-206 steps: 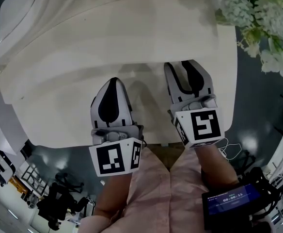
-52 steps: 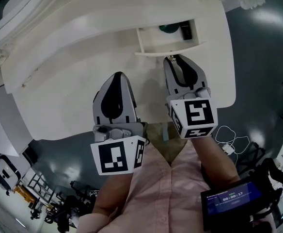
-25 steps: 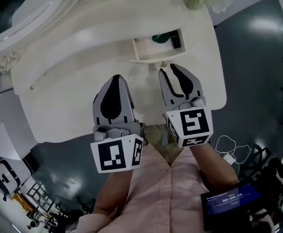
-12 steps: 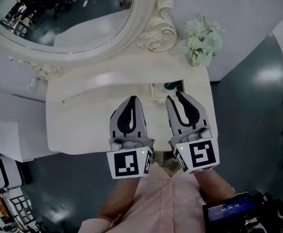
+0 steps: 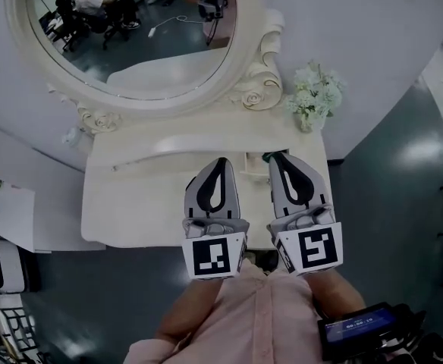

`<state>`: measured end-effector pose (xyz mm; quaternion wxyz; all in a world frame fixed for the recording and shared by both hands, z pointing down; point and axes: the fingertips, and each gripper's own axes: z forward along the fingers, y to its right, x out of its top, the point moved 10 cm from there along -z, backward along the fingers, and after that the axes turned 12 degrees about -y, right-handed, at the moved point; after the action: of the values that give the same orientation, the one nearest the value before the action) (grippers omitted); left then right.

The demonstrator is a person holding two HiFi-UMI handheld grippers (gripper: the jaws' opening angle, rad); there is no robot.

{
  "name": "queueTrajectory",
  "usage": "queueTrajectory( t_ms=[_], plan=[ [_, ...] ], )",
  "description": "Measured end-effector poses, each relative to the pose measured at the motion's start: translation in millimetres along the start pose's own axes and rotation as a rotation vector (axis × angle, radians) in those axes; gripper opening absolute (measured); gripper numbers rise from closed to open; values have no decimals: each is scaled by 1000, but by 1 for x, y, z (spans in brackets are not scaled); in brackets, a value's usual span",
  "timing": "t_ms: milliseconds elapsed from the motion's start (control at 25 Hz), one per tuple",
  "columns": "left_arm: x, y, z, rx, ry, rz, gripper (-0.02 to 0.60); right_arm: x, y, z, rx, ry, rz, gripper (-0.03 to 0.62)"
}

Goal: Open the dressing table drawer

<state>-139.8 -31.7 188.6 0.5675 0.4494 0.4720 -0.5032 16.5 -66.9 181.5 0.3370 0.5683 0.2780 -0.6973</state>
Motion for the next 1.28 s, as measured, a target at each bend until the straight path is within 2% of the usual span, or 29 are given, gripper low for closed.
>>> queueTrajectory(
  t_ms=[400, 1280],
  plan=[
    [2, 1, -1, 3, 8, 24, 21, 2, -2, -2, 7, 22, -20, 18],
    [2, -2, 5, -16, -11, 12, 21, 4, -5, 2, -5, 13, -19, 18]
  ],
)
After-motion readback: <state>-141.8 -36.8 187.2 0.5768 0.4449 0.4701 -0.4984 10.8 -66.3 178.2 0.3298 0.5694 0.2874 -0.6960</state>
